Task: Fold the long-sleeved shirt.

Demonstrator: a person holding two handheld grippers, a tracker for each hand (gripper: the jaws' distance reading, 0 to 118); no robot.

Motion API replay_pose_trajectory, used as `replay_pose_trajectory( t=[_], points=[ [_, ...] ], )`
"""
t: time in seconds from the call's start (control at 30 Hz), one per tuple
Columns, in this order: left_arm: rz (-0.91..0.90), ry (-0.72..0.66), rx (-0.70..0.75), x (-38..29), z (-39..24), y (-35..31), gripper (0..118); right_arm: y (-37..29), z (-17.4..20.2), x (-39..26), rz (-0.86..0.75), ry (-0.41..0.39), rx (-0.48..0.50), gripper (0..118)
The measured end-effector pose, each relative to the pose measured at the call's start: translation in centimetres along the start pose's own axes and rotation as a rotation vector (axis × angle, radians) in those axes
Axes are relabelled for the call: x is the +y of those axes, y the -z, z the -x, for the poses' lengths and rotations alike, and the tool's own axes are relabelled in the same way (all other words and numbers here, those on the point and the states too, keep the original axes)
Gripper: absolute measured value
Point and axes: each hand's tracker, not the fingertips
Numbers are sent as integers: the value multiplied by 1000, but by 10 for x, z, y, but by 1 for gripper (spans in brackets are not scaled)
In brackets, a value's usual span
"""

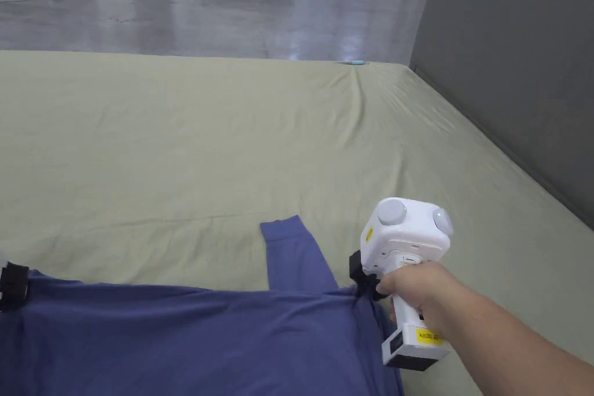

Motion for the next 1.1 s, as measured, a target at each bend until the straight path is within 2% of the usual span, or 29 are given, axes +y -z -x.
replay_pose_trajectory(
  t=[0.03,0.07,0.1,0.17,0.3,0.47,0.57,0.73,0.77,0.87,0.93,1.0,1.1],
  points=[
    [2,6,6,-1,-2,-1,0,-3,0,-4,0,-33,41,0],
    [4,7,3,-3,-2,-3,0,-8,-1,-8,3,-22,70,0],
    [5,6,-9,-5,-2,-6,0,-18,3,-15,-4,-27,64,0],
    [-1,-2,-36,-8,-2,-13,0,-41,2,-23,-81,-90,58,0],
    [-24,-51,-70,2,9,-43,0,-112,-13,-31,-177,-137,137,0],
    [-131,-97,-84,56,27,-99,0,-227,-13,-11,-334,-244,115,0],
    [-200,-115,-100,102,29,-137,0,-296,2,11,-448,-315,59,0],
    [-364,-64,-56,185,19,-205,0,-394,26,64,-597,-307,6,0],
    [-398,-69,-44,201,19,-218,0,-411,30,76,-618,-323,-6,0],
    [-450,-118,-44,241,2,-257,0,-460,45,109,-670,-298,-11,0],
    [-508,-102,-1,274,1,-279,0,-493,55,130,-743,-298,-54,0],
    [-594,-93,24,302,-2,-305,0,-531,65,146,-811,-268,-59,0],
    [-673,-208,-7,332,4,-333,0,-580,71,165,-903,-200,-54,0]
  ],
)
